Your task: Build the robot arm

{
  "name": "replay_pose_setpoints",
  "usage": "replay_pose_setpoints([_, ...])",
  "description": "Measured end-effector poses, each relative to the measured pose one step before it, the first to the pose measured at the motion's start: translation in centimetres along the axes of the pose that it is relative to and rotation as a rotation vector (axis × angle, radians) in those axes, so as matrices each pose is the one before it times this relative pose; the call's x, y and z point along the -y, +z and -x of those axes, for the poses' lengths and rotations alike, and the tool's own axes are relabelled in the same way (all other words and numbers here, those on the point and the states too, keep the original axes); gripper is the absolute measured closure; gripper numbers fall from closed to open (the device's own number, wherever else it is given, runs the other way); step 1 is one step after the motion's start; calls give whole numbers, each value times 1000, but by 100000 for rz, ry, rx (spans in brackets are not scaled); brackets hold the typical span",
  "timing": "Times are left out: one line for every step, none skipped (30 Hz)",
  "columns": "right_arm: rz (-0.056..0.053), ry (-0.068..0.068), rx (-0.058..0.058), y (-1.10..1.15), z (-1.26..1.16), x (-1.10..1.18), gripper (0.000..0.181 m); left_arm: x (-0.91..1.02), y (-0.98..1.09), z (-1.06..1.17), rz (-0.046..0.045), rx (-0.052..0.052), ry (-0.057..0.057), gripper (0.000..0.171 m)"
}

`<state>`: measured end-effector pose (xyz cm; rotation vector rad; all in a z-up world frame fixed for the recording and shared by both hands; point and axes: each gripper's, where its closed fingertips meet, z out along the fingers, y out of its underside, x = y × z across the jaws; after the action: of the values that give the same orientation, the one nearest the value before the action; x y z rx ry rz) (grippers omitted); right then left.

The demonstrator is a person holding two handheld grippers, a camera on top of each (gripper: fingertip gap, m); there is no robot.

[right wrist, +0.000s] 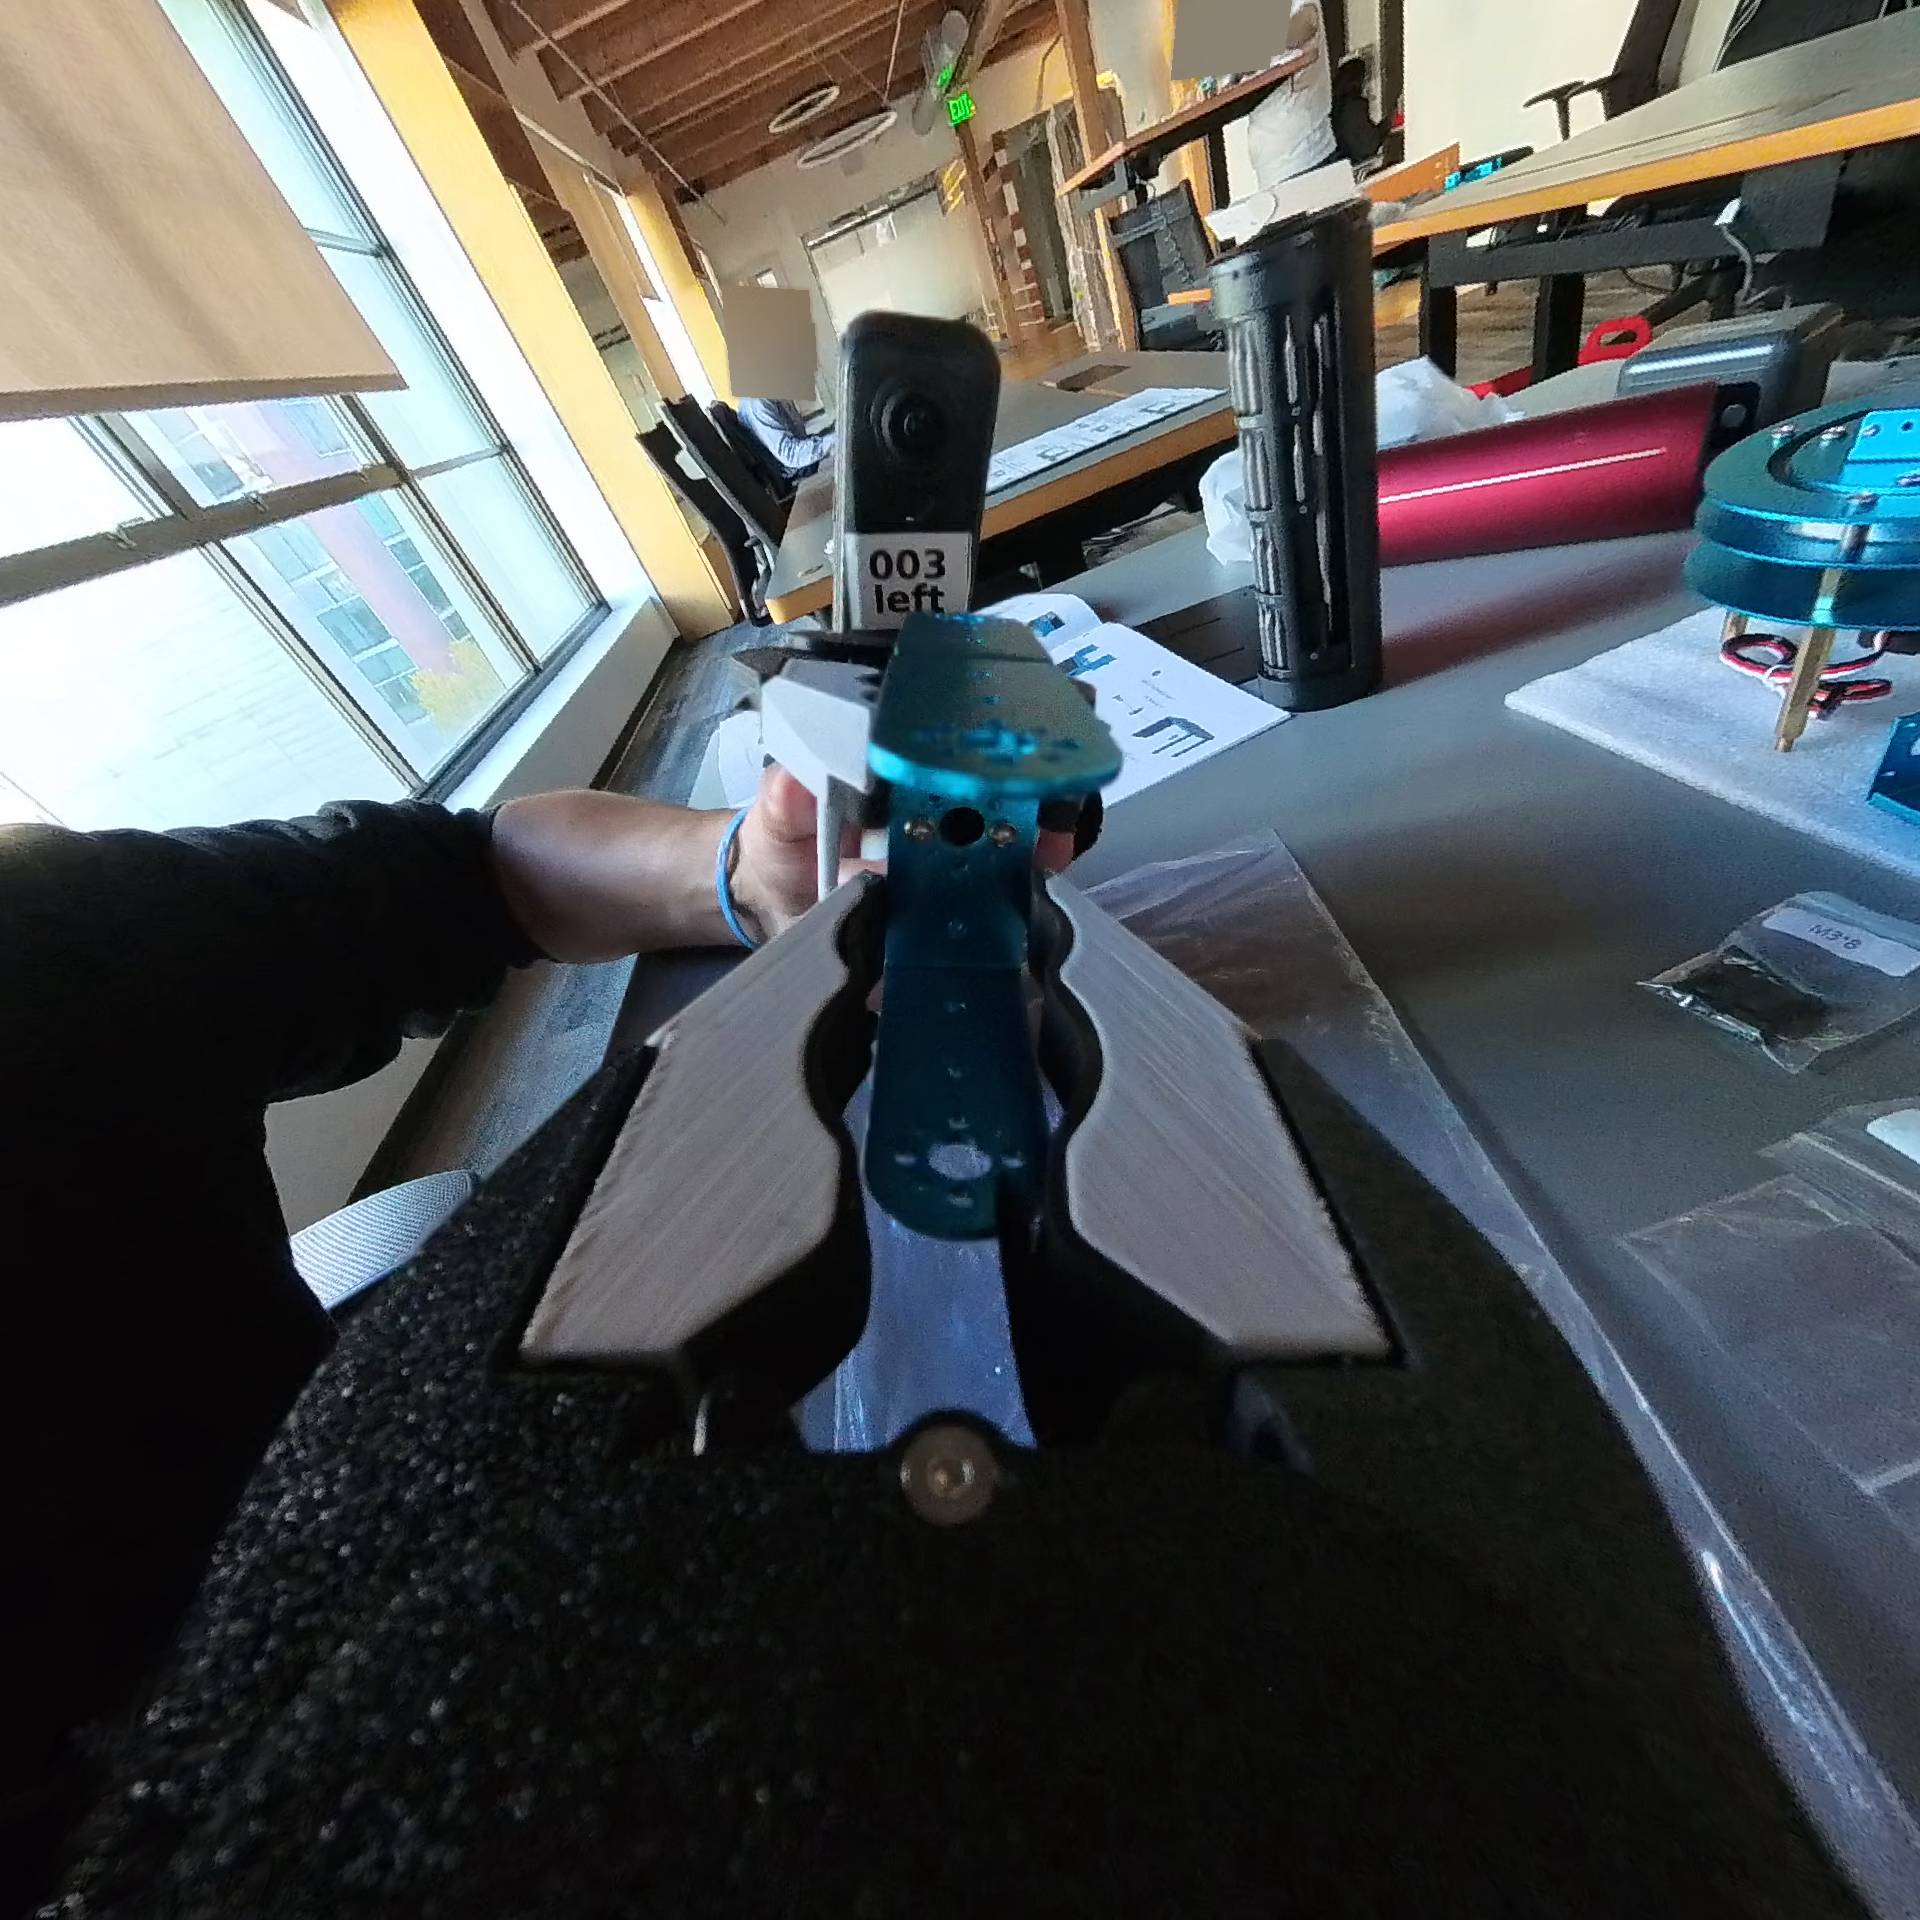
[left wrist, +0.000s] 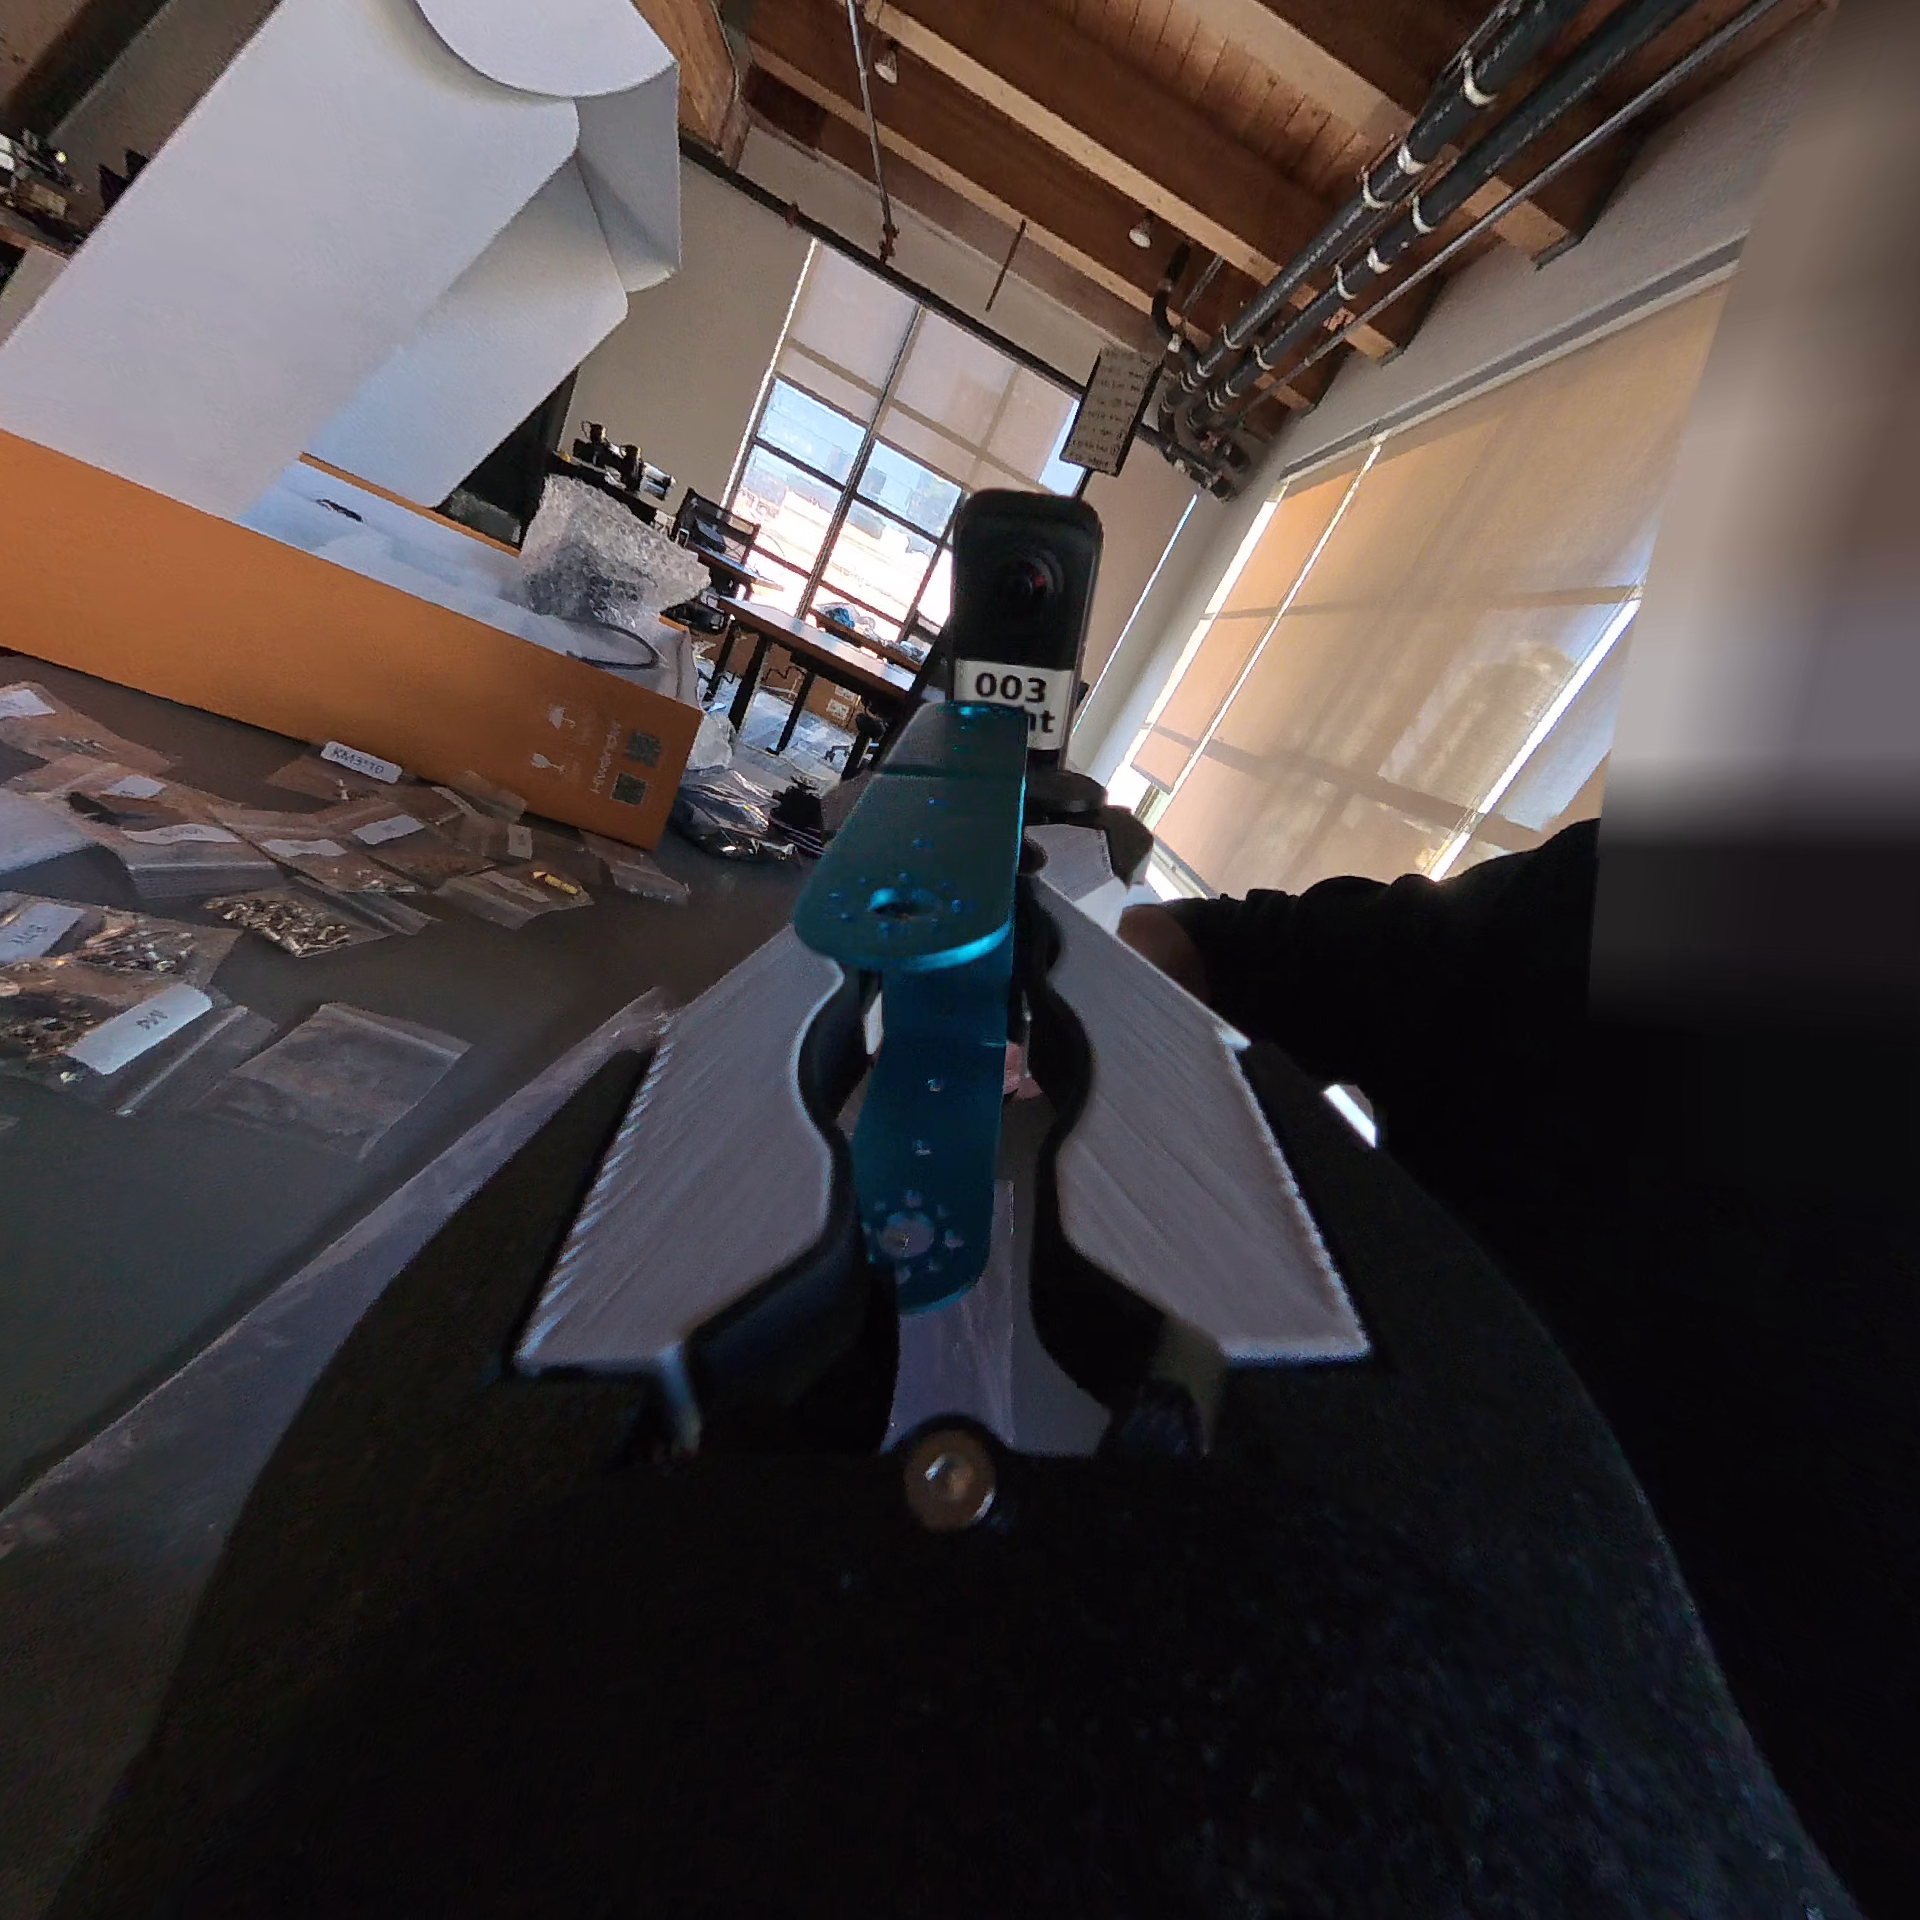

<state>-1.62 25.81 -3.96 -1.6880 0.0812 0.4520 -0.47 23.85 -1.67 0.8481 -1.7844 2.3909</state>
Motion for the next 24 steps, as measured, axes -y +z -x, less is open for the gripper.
replay_pose_setpoints([-200,50,-51,52,57,-54,156,-74,-27,-161,664,-678,973,147])
replay_pose_setpoints([586,-160,229,41,78,-73,155,-75,-70,-121,776,-494,999,147])
replay_pose_setpoints([896,-498,292,28,99,-63,155,-74,-67,-112,710,-483,1052,147])
replay_pose_setpoints([909,-379,1106,4,234,-40,155,-46,-43,-277,690,-1672,843,147])
replay_pose_setpoints([836,-498,1164,1,264,-8,155,-39,-48,-235,646,-1826,71,147])
replay_pose_setpoints([1566,-710,-1083,-4,-32,-92,156,-81,-12,55,981,-244,-857,147])
replay_pose_setpoints([897,-664,-1635,-8,-110,-23,156,-1,16,63,-99,133,-694,147])
replay_pose_setpoints([-201,-84,-431,1,11,22,156,12,71,-21,-882,-38,-309,146])
replay_pose_setpoints([783,295,410,85,61,-145,156,-153,102,-46,133,16,319,147])
replay_pose_setpoints([1626,303,272,84,-1,-237,156,-222,58,13,630,269,1094,147])
replay_pose_setpoints([734,126,1177,-2,158,-66,155,-52,-17,-106,243,-1346,-377,147])
replay_pose_setpoints([-1358,-674,248,-247,16,300,151,259,-115,-68,-1258,-1174,-1699,147])
replay_pose_setpoints([-2161,-1018,-1946,-483,-346,573,137,467,-242,35,-2215,-425,-1143,147])
replay_pose_setpoints([-1061,-1527,1603,-598,80,534,136,549,-339,179,-2345,585,-521,147])
replay_pose_setpoints([541,-1968,2010,-717,62,413,136,539,-409,263,-1950,1150,-58,148])
replay_pose_setpoints([679,-4174,-2349,-938,-584,395,133,464,-461,420,-1018,2045,286,147])
replay_pose_setpoints([1391,-5617,-4064,-1056,-863,169,131,592,-536,607,-1928,3375,711,147])
replay_pose_setpoints([5262,-5316,-1748,-925,-592,-518,131,724,-595,783,-2725,4367,624,147])
replay_pose_setpoints([8824,-2411,-1446,-655,-445,-1168,132,720,-606,1082,-2645,5729,117,147])
replay_pose_setpoints([9238,-177,1501,-390,212,-1329,132,658,-582,1112,-2338,5607,145,147])
replay_pose_setpoints([9617,-741,7075,-127,1341,-1498,141,524,-501,896,-1533,4043,833,147])
replay_pose_setpoints([12514,-2390,9965,141,1993,-1990,152,368,-414,658,-689,2678,960,147])
replay_pose_setpoints([11155,-2930,3853,442,1150,-1808,156,266,-326,510,-263,1814,104,147])
replay_pose_setpoints([7695,-3465,-1155,588,376,-1265,156,273,-291,553,-888,2398,78,147])
